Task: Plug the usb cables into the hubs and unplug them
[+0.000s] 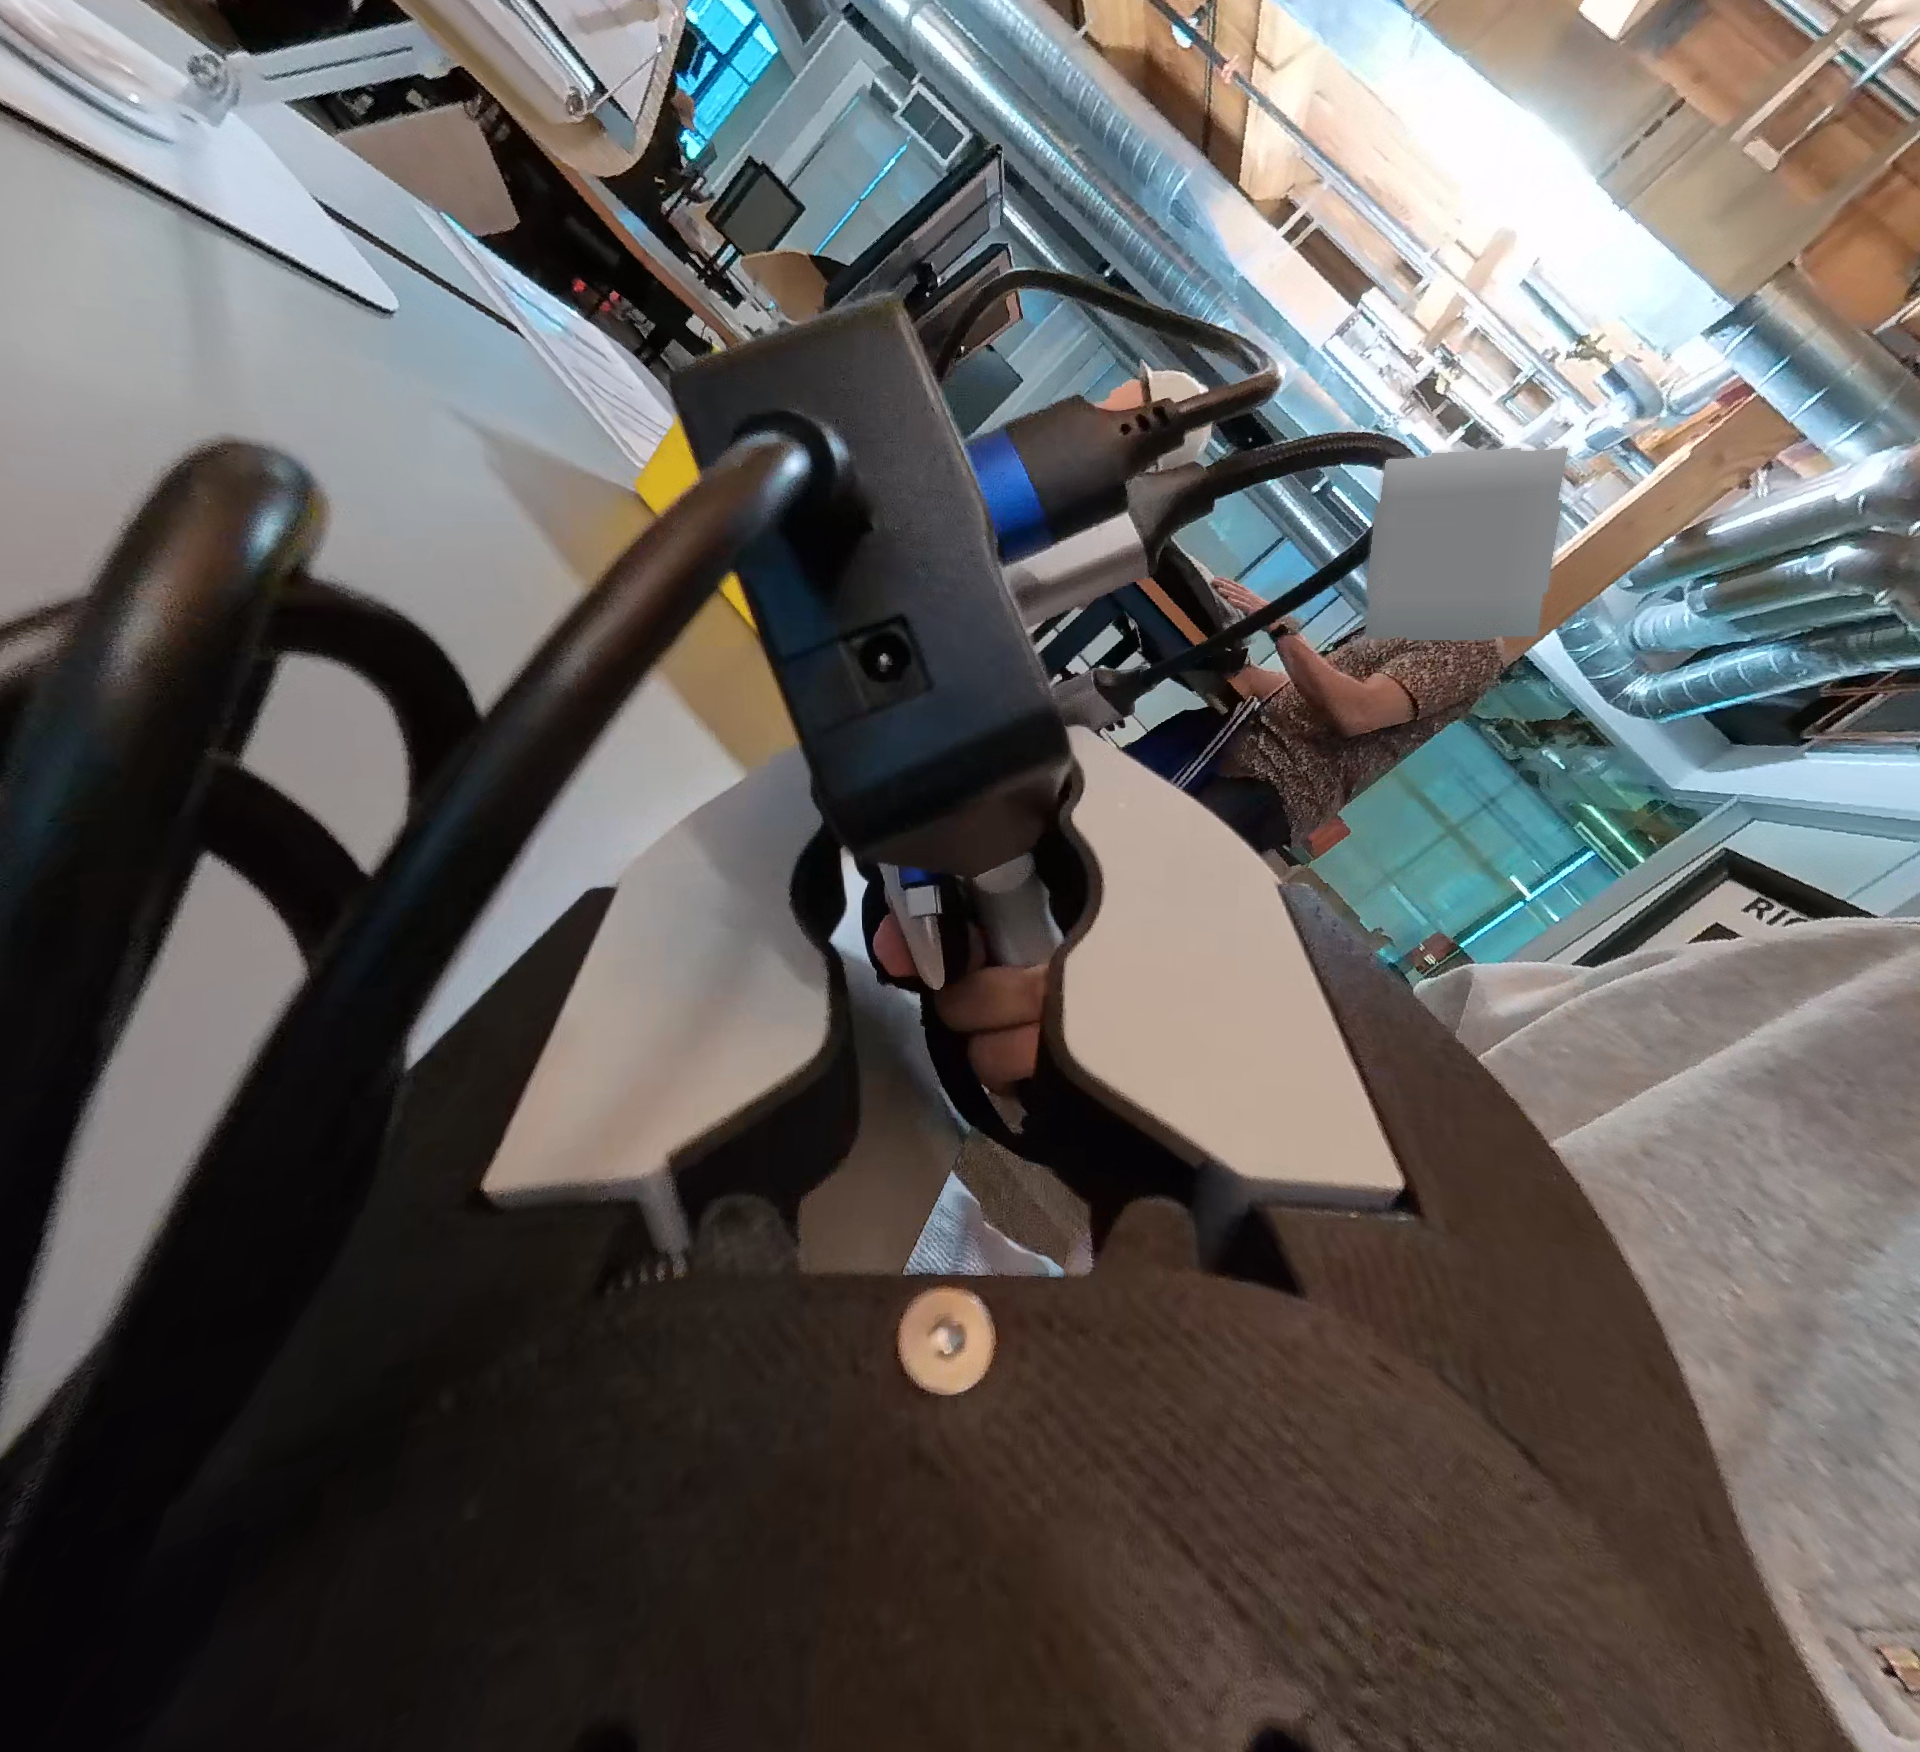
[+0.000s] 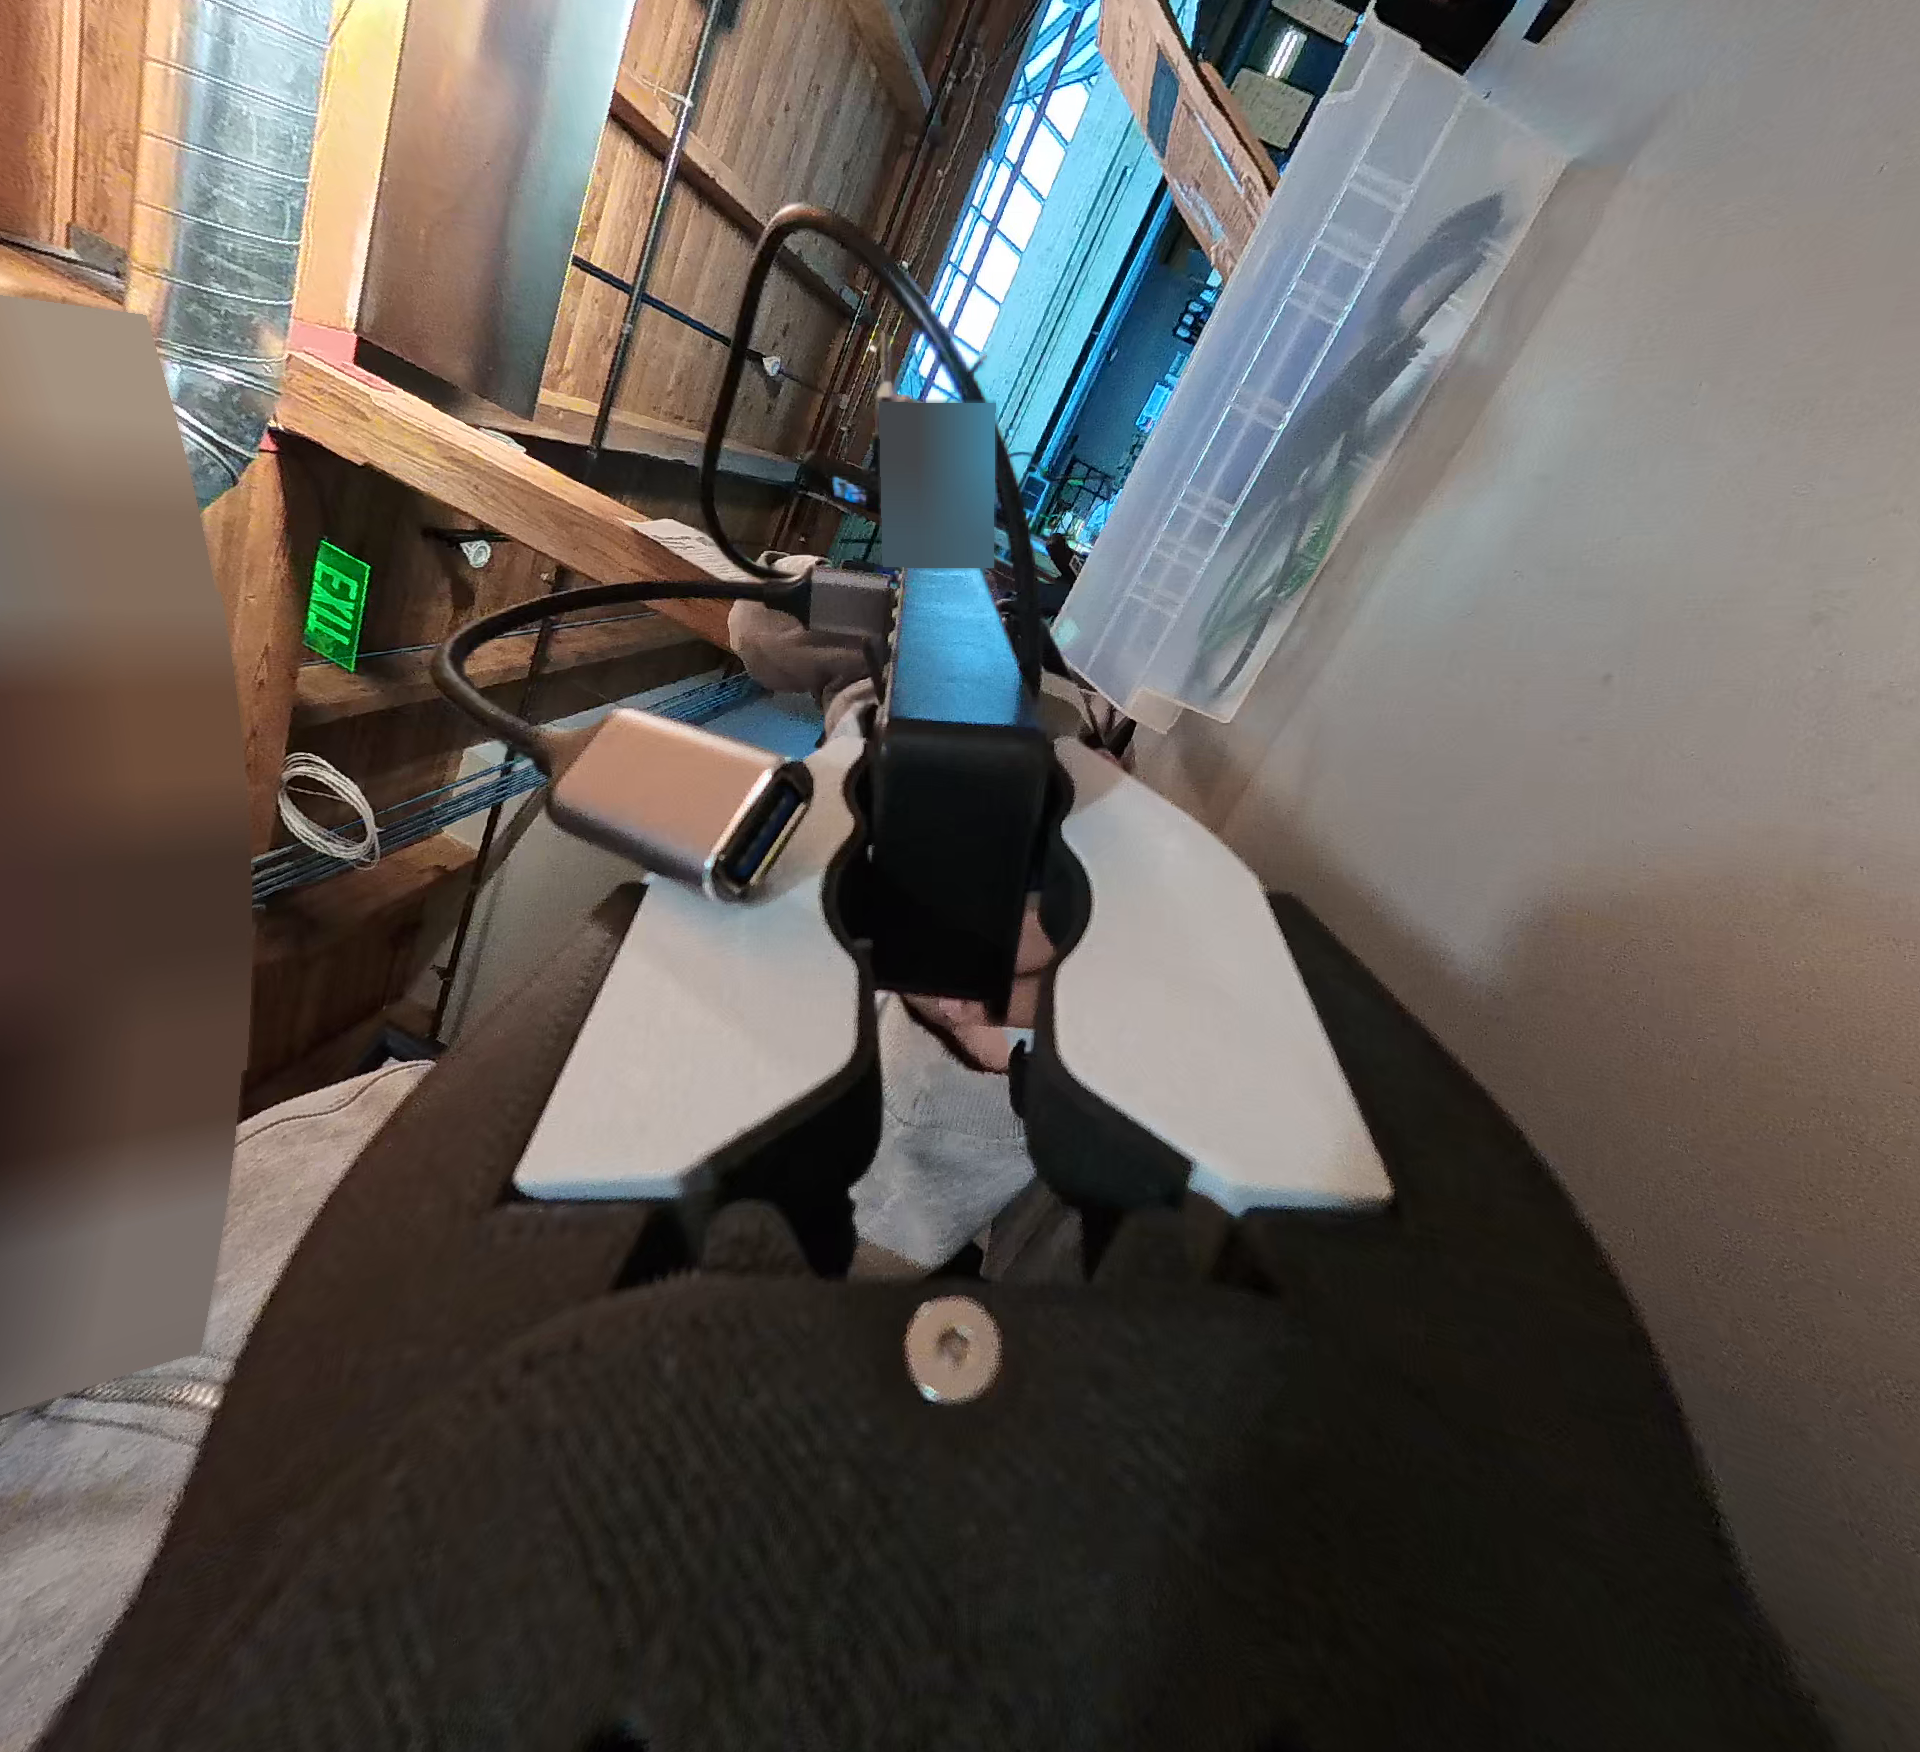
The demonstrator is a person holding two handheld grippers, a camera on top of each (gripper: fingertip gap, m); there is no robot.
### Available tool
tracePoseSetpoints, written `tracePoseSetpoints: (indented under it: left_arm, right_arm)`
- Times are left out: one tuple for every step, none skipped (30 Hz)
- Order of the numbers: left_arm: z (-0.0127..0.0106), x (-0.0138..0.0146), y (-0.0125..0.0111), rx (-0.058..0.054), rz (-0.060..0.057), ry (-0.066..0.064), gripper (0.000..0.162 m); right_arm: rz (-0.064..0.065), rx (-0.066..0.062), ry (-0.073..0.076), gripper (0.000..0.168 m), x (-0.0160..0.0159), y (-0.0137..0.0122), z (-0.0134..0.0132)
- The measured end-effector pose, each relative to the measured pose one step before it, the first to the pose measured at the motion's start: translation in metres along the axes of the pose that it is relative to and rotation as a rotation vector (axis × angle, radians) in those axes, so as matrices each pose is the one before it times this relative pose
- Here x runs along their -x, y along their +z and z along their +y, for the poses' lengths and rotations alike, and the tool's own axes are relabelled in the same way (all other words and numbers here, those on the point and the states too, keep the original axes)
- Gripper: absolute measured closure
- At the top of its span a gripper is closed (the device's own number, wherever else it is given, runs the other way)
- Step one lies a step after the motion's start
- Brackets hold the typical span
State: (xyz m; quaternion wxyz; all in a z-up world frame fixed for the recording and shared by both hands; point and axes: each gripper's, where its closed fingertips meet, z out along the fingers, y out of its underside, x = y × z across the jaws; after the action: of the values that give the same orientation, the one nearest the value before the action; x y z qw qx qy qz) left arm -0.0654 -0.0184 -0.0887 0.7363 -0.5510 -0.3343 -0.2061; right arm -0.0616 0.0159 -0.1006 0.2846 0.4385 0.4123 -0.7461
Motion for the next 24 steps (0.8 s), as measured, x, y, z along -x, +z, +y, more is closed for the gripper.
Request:
tracePoseSetpoints:
  left_arm:
    - [0.00090, 0.00003, 0.00009, 0.0047, -0.0006, -0.0003, 0.127]
    - [-0.00019, 0.00004, -0.00011, -0.0035, -0.0040, 0.0058, 0.131]
    - [-0.00021, 0.00110, -0.00013, -0.0046, -0.0137, 0.0090, 0.132]
    - [-0.00026, 0.00148, -0.00046, -0.0046, -0.0150, 0.0125, 0.132]
    - [-0.00039, 0.00125, -0.00052, -0.0038, -0.0118, 0.0100, 0.132]
    - [-0.00055, 0.00116, -0.00049, -0.0049, -0.0094, 0.0048, 0.132]
    - [-0.00117, 0.00131, -0.00068, -0.0075, -0.0089, 0.0009, 0.132]
    - [-0.00154, 0.00136, -0.00085, -0.0114, -0.0091, -0.0017, 0.132]
    - [-0.00149, 0.00200, -0.00095, -0.0112, -0.0125, -0.0023, 0.132]
    - [-0.00160, 0.00221, -0.00110, -0.0124, -0.0140, -0.0028, 0.132]
    - [-0.00157, 0.00184, -0.00088, -0.0111, -0.0104, -0.0041, 0.132]
    - [-0.00119, 0.00099, -0.00088, -0.0080, -0.0044, -0.0038, 0.132]
    - [-0.00093, 0.00024, -0.00047, -0.0046, -0.0014, -0.0034, 0.133]
    - [-0.00078, -0.00009, -0.00026, -0.0033, -0.0022, 0.0013, 0.133]
    - [-0.00057, -0.00016, -0.00013, -0.0016, -0.0055, 0.0072, 0.133]
    - [-0.00025, -0.00054, -0.00003, 0.0006, -0.0038, 0.0086, 0.133]
    - [-0.00011, -0.00061, 0.00001, 0.0010, -0.0029, 0.0084, 0.133]
    - [-0.00030, -0.00029, -0.00006, -0.0004, -0.0037, 0.0080, 0.134]
    - [-0.00036, -0.00030, -0.00012, -0.0011, -0.0029, 0.0080, 0.134]
    - [-0.00028, -0.00031, -0.00025, -0.0006, -0.0043, 0.0102, 0.135]
    - [-0.00051, 0.00001, -0.00036, -0.0045, -0.0098, 0.0180, 0.136]
    - [-0.00161, 0.00013, -0.00080, -0.0107, -0.0147, 0.0243, 0.136]
    - [-0.00321, -0.00022, -0.00114, -0.0152, -0.0129, 0.0271, 0.137]
    - [-0.00523, -0.00021, -0.00181, -0.0232, -0.0096, 0.0264, 0.137]
  right_arm:
    - [0.0029, -0.0042, -0.0014, 0.139, -0.00060, 0.00000, -0.00025]
    - [0.0042, -0.0038, -0.0006, 0.139, -0.00091, 0.00018, 0.00002]
    - [0.0052, -0.0040, -0.0041, 0.139, -0.00090, 0.00032, 0.00022]
    - [0.0041, -0.0034, -0.0095, 0.139, -0.00061, 0.00057, 0.00042]
    - [0.0049, -0.0036, -0.0124, 0.139, -0.00043, 0.00081, 0.00062]
    - [0.0057, -0.0048, -0.0165, 0.139, -0.00006, 0.00091, 0.00065]
    - [0.0067, -0.0034, -0.0187, 0.139, -0.00013, 0.00098, 0.00107]
    - [0.0074, 0.0034, -0.0154, 0.139, -0.00042, 0.00127, 0.00216]
    - [0.0080, 0.0137, -0.0089, 0.139, -0.00087, 0.00157, 0.00350]
    - [0.0080, 0.0238, -0.0044, 0.139, -0.00108, 0.00184, 0.00506]
    - [0.0034, 0.0262, 0.0010, 0.140, -0.00078, 0.00230, 0.00572]
    - [-0.0009, 0.0200, 0.0074, 0.140, -0.00006, 0.00206, 0.00498]
    - [-0.0002, 0.0072, 0.0095, 0.139, -0.00021, 0.00154, 0.00336]
    - [-0.0018, 0.0002, 0.0113, 0.140, -0.00026, 0.00087, 0.00192]
    - [-0.0048, 0.0018, 0.0129, 0.140, 0.00006, 0.00054, 0.00120]
    - [-0.0041, 0.0042, 0.0115, 0.139, -0.00012, 0.00018, 0.00050]
    - [-0.0013, 0.0058, 0.0065, 0.139, -0.00031, 0.00000, 0.00013]
    - [0.0038, 0.0054, 0.0020, 0.138, -0.00062, -0.00006, 0.00002]
    - [0.0147, 0.0051, 0.0004, 0.137, -0.00179, -0.00025, -0.00007]
    - [0.0307, 0.0070, -0.0022, 0.133, -0.00365, -0.00069, 0.00020]
    - [0.0314, 0.0025, -0.0092, 0.131, -0.00379, -0.00109, -0.00036]
    - [0.0229, -0.0034, -0.0085, 0.132, -0.00291, -0.00142, -0.00113]
    - [0.0200, -0.0018, -0.0027, 0.132, -0.00265, -0.00176, -0.00127]
    - [0.0162, -0.0012, -0.0022, 0.132, -0.00254, -0.00201, -0.00136]
